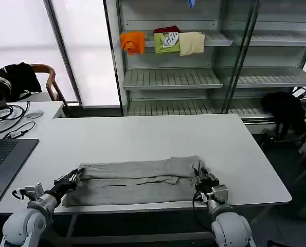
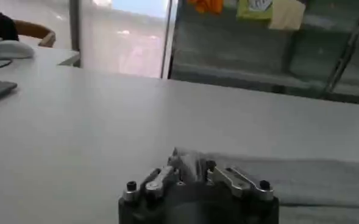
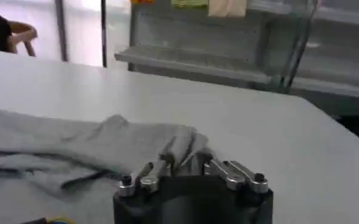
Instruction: Fold and organize the clothes.
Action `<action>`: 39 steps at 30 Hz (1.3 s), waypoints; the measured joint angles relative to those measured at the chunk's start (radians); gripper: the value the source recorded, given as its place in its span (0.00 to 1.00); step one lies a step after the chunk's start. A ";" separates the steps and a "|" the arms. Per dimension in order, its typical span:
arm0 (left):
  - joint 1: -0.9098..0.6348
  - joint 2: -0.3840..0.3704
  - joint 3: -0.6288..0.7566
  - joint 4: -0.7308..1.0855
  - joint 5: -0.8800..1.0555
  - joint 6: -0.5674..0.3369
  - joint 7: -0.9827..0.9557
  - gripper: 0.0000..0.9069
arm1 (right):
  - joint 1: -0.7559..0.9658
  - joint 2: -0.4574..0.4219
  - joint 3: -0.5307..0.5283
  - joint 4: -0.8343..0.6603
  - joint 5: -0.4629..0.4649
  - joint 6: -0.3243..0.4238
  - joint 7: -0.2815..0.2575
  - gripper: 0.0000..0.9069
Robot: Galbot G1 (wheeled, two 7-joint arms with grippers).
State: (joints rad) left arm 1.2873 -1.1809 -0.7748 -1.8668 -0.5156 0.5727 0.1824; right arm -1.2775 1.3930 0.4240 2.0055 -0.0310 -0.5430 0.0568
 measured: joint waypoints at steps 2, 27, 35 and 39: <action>0.012 -0.007 -0.008 -0.013 0.005 -0.003 -0.012 1.00 | -0.005 -0.001 0.007 0.002 0.000 0.018 0.018 1.00; 0.091 -0.080 0.030 -0.060 0.067 -0.072 -0.100 0.00 | 0.077 -0.001 0.051 0.100 0.173 0.088 0.099 1.00; 0.085 -0.095 0.048 -0.054 0.076 -0.085 -0.102 0.00 | 0.084 -0.005 0.055 0.095 0.188 0.076 0.100 1.00; 0.082 -0.097 0.050 -0.047 0.082 -0.097 -0.098 0.00 | 0.087 -0.004 0.052 0.090 0.192 0.070 0.101 1.00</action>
State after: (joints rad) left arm 1.3694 -1.2783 -0.7253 -1.9139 -0.4337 0.4761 0.0840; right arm -1.1905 1.3892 0.4761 2.0957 0.1615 -0.4726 0.1577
